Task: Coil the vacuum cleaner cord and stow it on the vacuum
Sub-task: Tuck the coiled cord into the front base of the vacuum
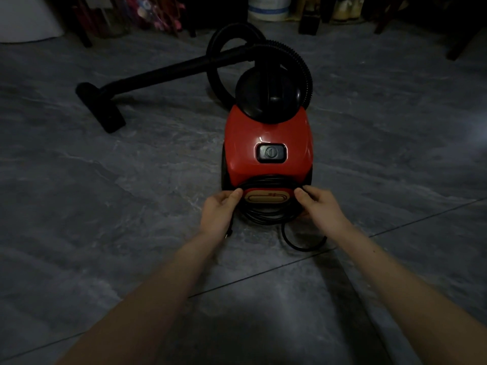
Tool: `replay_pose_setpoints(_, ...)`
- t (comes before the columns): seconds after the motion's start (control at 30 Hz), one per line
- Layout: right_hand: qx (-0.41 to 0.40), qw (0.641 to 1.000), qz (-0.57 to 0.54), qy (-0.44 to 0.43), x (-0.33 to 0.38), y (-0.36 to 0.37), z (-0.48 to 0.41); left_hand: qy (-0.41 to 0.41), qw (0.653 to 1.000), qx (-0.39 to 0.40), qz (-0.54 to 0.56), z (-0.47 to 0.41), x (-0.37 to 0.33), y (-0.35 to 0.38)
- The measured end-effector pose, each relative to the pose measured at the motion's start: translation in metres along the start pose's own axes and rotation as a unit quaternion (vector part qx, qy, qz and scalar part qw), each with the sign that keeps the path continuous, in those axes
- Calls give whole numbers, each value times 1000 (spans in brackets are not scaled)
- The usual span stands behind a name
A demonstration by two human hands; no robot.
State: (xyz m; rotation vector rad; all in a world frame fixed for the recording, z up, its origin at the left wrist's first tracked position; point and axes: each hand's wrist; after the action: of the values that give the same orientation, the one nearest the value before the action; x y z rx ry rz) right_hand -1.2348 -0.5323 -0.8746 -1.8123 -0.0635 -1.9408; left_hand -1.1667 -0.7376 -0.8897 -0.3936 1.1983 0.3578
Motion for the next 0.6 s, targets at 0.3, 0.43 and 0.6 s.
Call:
replay_pose_setpoints(0.3, -14, 1000, 2, 2, -3, 6, -2, -21, 999, -12, 32, -2, 9, 7)
replay_pose_setpoints(0.43, 7, 1000, -10, 28, -4, 6, 5, -35, 999, 2, 37, 3, 8, 7)
replay_pose_setpoints(0.6, 1, 999, -22, 48, 3, 8, 3, -39, 998, 5, 46, 12, -1, 7)
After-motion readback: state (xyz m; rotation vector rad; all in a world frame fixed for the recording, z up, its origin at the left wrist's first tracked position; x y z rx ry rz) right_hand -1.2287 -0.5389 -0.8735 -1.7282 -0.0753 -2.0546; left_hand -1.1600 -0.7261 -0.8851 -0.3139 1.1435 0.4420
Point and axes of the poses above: each hand's wrist, its own z-axis away from the middle knuckle, its own y-axis out of the palm, x = y × z, and after that the axes turned 3 degrees about -y, right-handed
